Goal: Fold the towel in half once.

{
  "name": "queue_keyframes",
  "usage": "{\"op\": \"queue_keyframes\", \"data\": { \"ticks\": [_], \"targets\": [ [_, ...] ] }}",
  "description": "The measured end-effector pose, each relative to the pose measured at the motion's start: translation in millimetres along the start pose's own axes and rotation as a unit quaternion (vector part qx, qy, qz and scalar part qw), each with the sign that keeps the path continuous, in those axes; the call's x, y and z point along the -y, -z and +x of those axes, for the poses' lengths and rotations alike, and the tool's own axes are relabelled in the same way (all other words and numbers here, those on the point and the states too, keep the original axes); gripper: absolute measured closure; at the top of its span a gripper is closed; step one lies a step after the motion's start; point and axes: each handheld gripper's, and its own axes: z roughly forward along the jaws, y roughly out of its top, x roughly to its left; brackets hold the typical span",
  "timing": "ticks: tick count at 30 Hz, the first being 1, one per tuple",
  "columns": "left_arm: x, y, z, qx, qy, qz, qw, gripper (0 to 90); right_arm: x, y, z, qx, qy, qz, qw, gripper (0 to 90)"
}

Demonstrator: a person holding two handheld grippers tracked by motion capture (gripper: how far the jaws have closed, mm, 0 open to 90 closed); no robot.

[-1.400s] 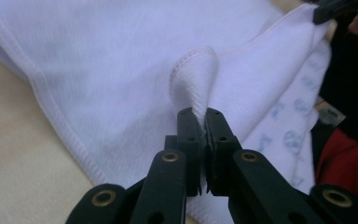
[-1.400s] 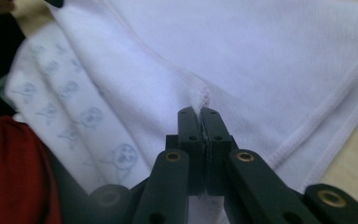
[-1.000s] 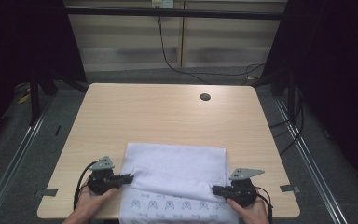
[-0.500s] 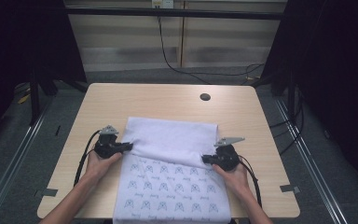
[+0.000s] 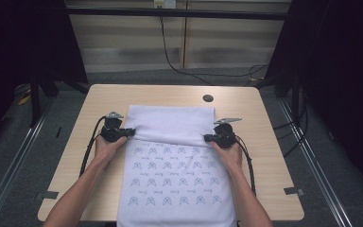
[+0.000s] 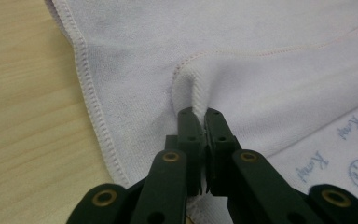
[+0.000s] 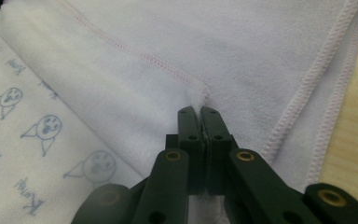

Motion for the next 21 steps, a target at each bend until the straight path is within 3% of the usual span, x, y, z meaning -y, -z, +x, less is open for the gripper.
{"op": "queue_keyframes", "data": {
  "ticks": [2, 4, 5, 7, 9, 11, 14, 16, 18, 21],
  "targets": [
    [0.2, 4.9, -1.6, 0.012, 0.001, -0.002, 0.9999, 87.1, 0.2, 3.4, -1.5, -0.008, -0.004, -0.01, 0.9999, 88.7],
    [-1.1, 17.4, -3.8, 0.034, 0.015, -0.031, 0.9988, 87.1, -3.7, 12.9, -2.4, -0.019, -0.004, -0.033, 0.9993, 88.7],
    [-3.2, 26.0, -6.2, 0.052, 0.016, -0.045, 0.9975, 87.0, -7.0, 20.2, -2.0, -0.026, -0.007, -0.049, 0.9985, 88.7],
    [-9.6, 44.9, -15.1, 0.064, 0.01, -0.073, 0.9952, 87.0, -15.8, 37.1, 0.0, -0.034, 0.002, -0.073, 0.9968, 88.7],
    [-16.2, 65.2, -24.9, 0.085, 0.0, -0.101, 0.9912, 87.0, -25.2, 57.3, 2.9, -0.034, 0.013, -0.094, 0.9949, 88.7],
    [-20.4, 86.9, -36.6, 0.093, -0.012, -0.127, 0.9875, 87.0, -32.9, 79.9, 4.3, -0.04, 0.017, -0.121, 0.9918, 88.7],
    [-14.8, 116.7, -50.2, 0.119, -0.016, -0.162, 0.9794, 86.9, -36.3, 113.8, 7.5, -0.05, 0.025, -0.155, 0.9864, 88.7],
    [-3.1, 128.7, -61.7, 0.134, -0.024, -0.168, 0.9763, 86.9, -31.3, 132.0, 13.2, -0.061, 0.033, -0.164, 0.984, 88.7],
    [6.3, 138.3, -72.9, 0.136, -0.044, -0.158, 0.977, 86.9, -23.3, 146.3, 22.9, -0.061, 0.051, -0.162, 0.9836, 88.7],
    [16.9, 153.3, -82.8, 0.154, -0.041, -0.165, 0.9734, 86.9, -9.2, 163.4, 35.4, -0.067, 0.068, -0.158, 0.9828, 88.7]
  ]
}}
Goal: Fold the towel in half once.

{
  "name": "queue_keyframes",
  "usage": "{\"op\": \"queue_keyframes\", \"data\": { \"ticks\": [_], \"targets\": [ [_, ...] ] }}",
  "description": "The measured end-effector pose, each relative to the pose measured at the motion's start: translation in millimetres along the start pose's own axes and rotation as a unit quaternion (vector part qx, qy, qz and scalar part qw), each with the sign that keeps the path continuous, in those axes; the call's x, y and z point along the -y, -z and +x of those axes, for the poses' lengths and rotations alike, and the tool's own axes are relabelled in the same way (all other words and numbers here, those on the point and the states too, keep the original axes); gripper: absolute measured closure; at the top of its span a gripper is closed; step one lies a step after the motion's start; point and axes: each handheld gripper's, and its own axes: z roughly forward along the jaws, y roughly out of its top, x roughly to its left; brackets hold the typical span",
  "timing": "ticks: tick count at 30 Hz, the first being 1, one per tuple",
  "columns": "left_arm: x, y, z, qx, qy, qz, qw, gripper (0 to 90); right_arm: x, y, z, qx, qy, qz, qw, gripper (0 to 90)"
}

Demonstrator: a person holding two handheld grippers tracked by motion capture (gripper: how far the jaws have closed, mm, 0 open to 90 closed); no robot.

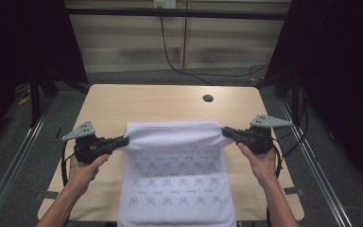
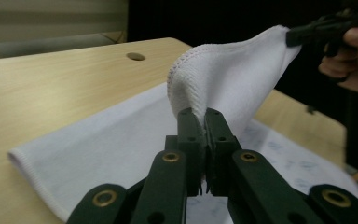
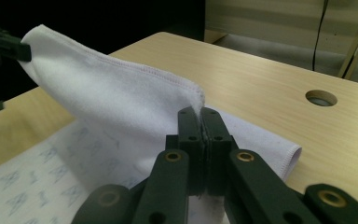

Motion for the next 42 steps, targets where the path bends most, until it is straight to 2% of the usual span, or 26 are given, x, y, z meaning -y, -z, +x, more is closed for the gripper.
{"op": "queue_keyframes", "data": {
  "ticks": [4, 5, 6, 8, 9, 11, 12, 13, 14, 15, 16, 17, 18, 19, 20, 22, 24, 26, 28, 29, 31, 35, 36, 38, 40, 42],
  "targets": [
    [5.3, 15.6, -18.9, 0.019, -0.01, 0.006, 0.9998, 86.8, 7.5, 27.3, 18.0, -0.015, 0.007, -0.01, 0.9998, 88.7],
    [10.2, 18.0, -23.2, 0.022, -0.006, 0.01, 0.9997, 86.7, 10.8, 32.8, 23.2, -0.017, 0.007, -0.009, 0.9998, 88.7],
    [17.9, 18.7, -26.8, 0.032, 0.001, 0.019, 0.9993, 86.7, 15.4, 36.8, 28.2, -0.019, 0.01, -0.002, 0.9998, 88.6],
    [39.0, 17.6, -33.5, 0.035, 0.002, 0.05, 0.9981, 86.5, 28.5, 43.3, 37.7, -0.019, 0.014, 0.012, 0.9996, 88.6],
    [51.3, 17.0, -35.6, 0.04, 0.009, 0.063, 0.9972, 86.4, 37.1, 46.3, 41.6, -0.024, 0.009, 0.018, 0.9995, 88.6],
    [75.6, 14.6, -37.6, 0.048, 0.024, 0.094, 0.9942, 85.9, 58.9, 47.9, 49.0, -0.035, -0.005, 0.042, 0.9985, 88.5],
    [85.6, 13.6, -38.2, 0.054, 0.033, 0.113, 0.9916, 85.0, 70.6, 47.4, 53.3, -0.032, -0.002, 0.064, 0.9974, 88.4],
    [93.3, 12.6, -40.7, 0.066, 0.029, 0.132, 0.9885, 84.6, 82.7, 46.8, 56.8, -0.034, -0.005, 0.081, 0.9961, 88.1],
    [99.6, 11.8, -43.1, 0.068, 0.019, 0.152, 0.9859, 83.8, 95.2, 46.6, 58.9, -0.046, -0.02, 0.093, 0.9944, 88.0],
    [105.6, 11.2, -43.8, 0.071, 0.025, 0.165, 0.9835, 81.9, 107.2, 45.8, 61.5, -0.056, -0.033, 0.104, 0.9925, 87.6],
    [111.3, 11.1, -45.0, 0.078, 0.033, 0.167, 0.9824, 78.8, 117.2, 44.9, 64.7, -0.057, -0.035, 0.125, 0.9899, 86.5],
    [114.9, 11.1, -46.8, 0.086, 0.034, 0.177, 0.9799, 77.6, 124.9, 45.3, 67.6, -0.056, -0.031, 0.142, 0.9878, 84.8],
    [115.6, 11.8, -48.9, 0.091, 0.027, 0.186, 0.978, 75.6, 131.2, 47.1, 69.6, -0.062, -0.035, 0.147, 0.9866, 82.9],
    [114.9, 13.6, -50.5, 0.099, 0.025, 0.186, 0.9772, 73.1, 135.6, 49.9, 71.6, -0.071, -0.043, 0.15, 0.9851, 80.7],
    [113.3, 16.0, -51.5, 0.106, 0.021, 0.182, 0.9774, 70.8, 138.5, 52.9, 73.4, -0.076, -0.041, 0.155, 0.9842, 78.3],
    [109.8, 20.3, -51.2, 0.101, 0.021, 0.17, 0.98, 68.1, 141.3, 59.1, 77.7, -0.08, -0.05, 0.159, 0.9828, 74.7],
    [104.0, 24.7, -50.3, 0.114, 0.023, 0.148, 0.982, 64.1, 141.1, 63.3, 81.5, -0.09, -0.043, 0.157, 0.9825, 71.9],
    [96.7, 26.7, -46.2, 0.106, 0.02, 0.132, 0.9853, 60.8, 137.3, 65.4, 83.6, -0.086, -0.04, 0.149, 0.9843, 69.2],
    [89.7, 23.9, -38.5, 0.087, 0.023, 0.118, 0.989, 60.2, 132.3, 63.4, 80.4, -0.082, -0.04, 0.133, 0.987, 67.6],
    [86.4, 20.2, -34.0, 0.083, 0.026, 0.116, 0.9894, 60.1, 129.8, 59.9, 76.6, -0.08, -0.039, 0.124, 0.9883, 66.5],
    [80.8, 9.4, -22.6, 0.069, 0.023, 0.117, 0.9905, 60.0, 124.8, 49.2, 68.9, -0.075, -0.039, 0.122, 0.989, 65.7],
    [73.7, -16.0, 3.7, 0.038, 0.04, 0.123, 0.9909, 59.5, 113.8, 23.5, 52.6, -0.065, -0.032, 0.124, 0.9896, 63.3],
    [72.2, -22.6, 9.3, 0.035, 0.044, 0.127, 0.9903, 59.5, 110.8, 17.3, 47.4, -0.064, -0.037, 0.121, 0.99, 63.0],
    [69.3, -34.4, 18.7, 0.011, 0.034, 0.14, 0.9895, 59.1, 104.6, 3.4, 37.0, -0.06, -0.031, 0.123, 0.9901, 62.3],
    [68.3, -45.2, 29.1, -0.001, 0.042, 0.147, 0.9882, 59.1, 99.1, -11.9, 27.3, -0.055, -0.028, 0.129, 0.9897, 61.6],
    [68.3, -55.2, 36.5, -0.016, 0.037, 0.16, 0.9863, 58.1, 95.4, -27.8, 19.3, -0.047, -0.027, 0.134, 0.9895, 61.0]
  ]
}}
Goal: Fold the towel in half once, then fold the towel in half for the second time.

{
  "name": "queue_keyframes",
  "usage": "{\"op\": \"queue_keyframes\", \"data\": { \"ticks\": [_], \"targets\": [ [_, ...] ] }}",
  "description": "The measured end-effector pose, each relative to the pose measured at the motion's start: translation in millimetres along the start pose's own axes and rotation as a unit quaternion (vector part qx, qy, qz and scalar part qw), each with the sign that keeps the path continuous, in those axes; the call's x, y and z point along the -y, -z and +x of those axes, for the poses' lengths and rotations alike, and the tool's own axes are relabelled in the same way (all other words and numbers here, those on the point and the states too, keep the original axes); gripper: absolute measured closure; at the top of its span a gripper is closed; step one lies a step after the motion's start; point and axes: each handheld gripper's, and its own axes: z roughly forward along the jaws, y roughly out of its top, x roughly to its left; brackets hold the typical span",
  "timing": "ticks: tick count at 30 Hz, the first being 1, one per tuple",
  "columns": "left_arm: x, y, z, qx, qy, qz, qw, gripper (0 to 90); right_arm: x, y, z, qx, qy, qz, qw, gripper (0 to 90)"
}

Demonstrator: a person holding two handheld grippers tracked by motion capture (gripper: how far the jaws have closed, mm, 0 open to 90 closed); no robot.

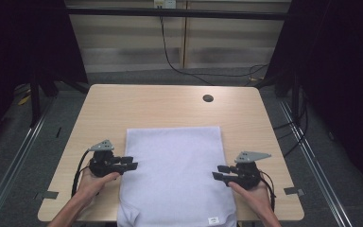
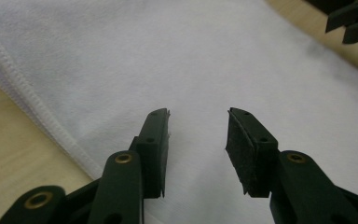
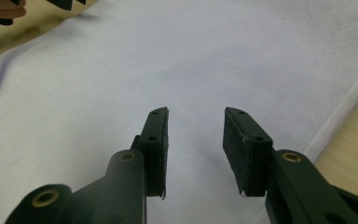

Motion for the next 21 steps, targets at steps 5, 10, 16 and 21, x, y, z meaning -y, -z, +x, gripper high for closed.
{"op": "queue_keyframes", "data": {
  "ticks": [5, 10, 16, 21],
  "targets": [
    [1.2, -16.3, 11.1, -0.033, 0.006, 0.017, 0.9993, 53.2, -12.5, -34.3, -19.2, 0.015, 0.003, 0.02, 0.9997, 58.0],
    [3.2, -15.6, 14.0, -0.03, 0.002, 0.009, 0.9995, 55.5, -13.7, -51.7, -28.4, 0.013, -0.005, 0.037, 0.9992, 56.7],
    [5.9, -14.2, 13.9, -0.028, -0.004, 0.007, 0.9996, 58.1, -5.8, -45.9, -17.2, 0.02, 0.002, 0.041, 0.9989, 56.6],
    [13.1, -7.0, 9.3, -0.022, -0.017, 0.01, 0.9996, 58.9, 5.5, -35.1, -2.1, 0.005, 0.007, 0.049, 0.9987, 59.0]
  ]
}}
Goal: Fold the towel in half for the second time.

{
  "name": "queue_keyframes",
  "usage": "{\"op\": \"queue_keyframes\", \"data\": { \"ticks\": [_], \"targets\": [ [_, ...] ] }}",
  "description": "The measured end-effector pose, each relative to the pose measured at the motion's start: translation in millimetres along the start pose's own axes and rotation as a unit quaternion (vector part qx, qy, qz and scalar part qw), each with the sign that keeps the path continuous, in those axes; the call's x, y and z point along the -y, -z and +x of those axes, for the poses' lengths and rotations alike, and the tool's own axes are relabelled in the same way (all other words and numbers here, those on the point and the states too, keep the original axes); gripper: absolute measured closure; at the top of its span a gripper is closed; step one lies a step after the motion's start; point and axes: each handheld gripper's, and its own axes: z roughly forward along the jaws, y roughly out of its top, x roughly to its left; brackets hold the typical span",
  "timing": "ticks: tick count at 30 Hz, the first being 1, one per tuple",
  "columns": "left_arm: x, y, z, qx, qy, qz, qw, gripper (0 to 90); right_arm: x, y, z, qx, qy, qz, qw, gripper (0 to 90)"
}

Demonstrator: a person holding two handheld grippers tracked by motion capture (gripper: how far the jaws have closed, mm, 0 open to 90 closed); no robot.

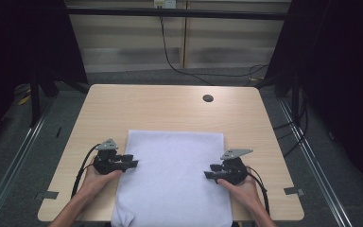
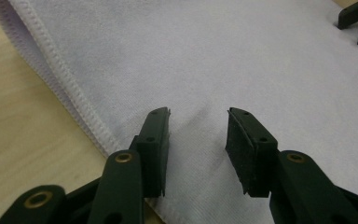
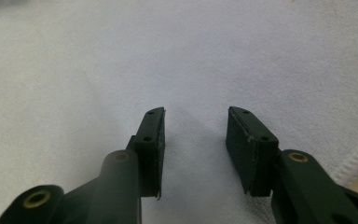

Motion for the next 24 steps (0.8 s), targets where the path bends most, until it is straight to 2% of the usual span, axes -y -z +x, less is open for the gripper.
{"op": "queue_keyframes", "data": {
  "ticks": [5, 7, 8, 10, 12, 15, 17, 18, 20, 21, 22, 24],
  "targets": [
    [10.5, 9.4, -14.4, 0.006, -0.009, 0.008, 0.9999, 58.2, 10.0, 7.8, 12.4, -0.004, 0.002, 0.003, 1.0, 60.1],
    [15.6, 14.9, -21.4, 0.013, -0.013, 0.015, 0.9997, 57.5, 13.5, 10.5, 18.2, -0.006, 0.009, 0.006, 0.9999, 60.1],
    [18.8, 18.0, -25.4, 0.018, -0.008, 0.017, 0.9997, 57.0, 16.0, 12.4, 20.8, -0.008, 0.01, 0.007, 0.9999, 60.0],
    [25.6, 24.1, -32.5, 0.025, -0.015, 0.021, 0.9993, 56.2, 21.5, 16.4, 26.7, -0.017, 0.006, 0.007, 0.9998, 60.1],
    [31.0, 29.3, -38.8, 0.035, -0.007, 0.024, 0.9991, 55.6, 26.9, 20.6, 32.6, -0.022, 0.001, 0.008, 0.9997, 60.0],
    [36.3, 35.1, -45.9, 0.043, -0.015, 0.031, 0.9985, 54.3, 31.4, 25.4, 43.2, -0.031, 0.004, 0.02, 0.9993, 59.9],
    [33.1, 37.5, -45.6, 0.06, 0.007, 0.035, 0.9975, 50.2, 32.0, 27.5, 47.4, -0.033, 0.009, 0.028, 0.999, 58.0],
    [29.4, 39.0, -45.7, 0.061, 0.011, 0.026, 0.9977, 48.5, 30.7, 28.6, 47.0, -0.027, 0.01, 0.027, 0.9992, 55.9],
    [18.0, 41.5, -43.5, 0.039, -0.013, 0.014, 0.9991, 48.5, 24.8, 32.0, 39.8, -0.026, 0.005, -0.004, 0.9996, 55.5],
    [11.9, 41.8, -39.2, 0.027, -0.017, 0.003, 0.9995, 48.3, 19.5, 33.6, 33.4, -0.021, 0.001, -0.016, 0.9996, 54.7],
    [5.9, 41.6, -32.5, 0.02, -0.013, -0.005, 0.9997, 48.2, 13.3, 34.8, 26.1, -0.006, 0.002, -0.027, 0.9996, 54.4],
    [-5.2, 40.5, -16.7, 0.007, 0.009, -0.021, 0.9997, 48.3, 0.5, 34.8, 10.3, 0.016, 0.007, -0.034, 0.9993, 53.9]
  ]
}}
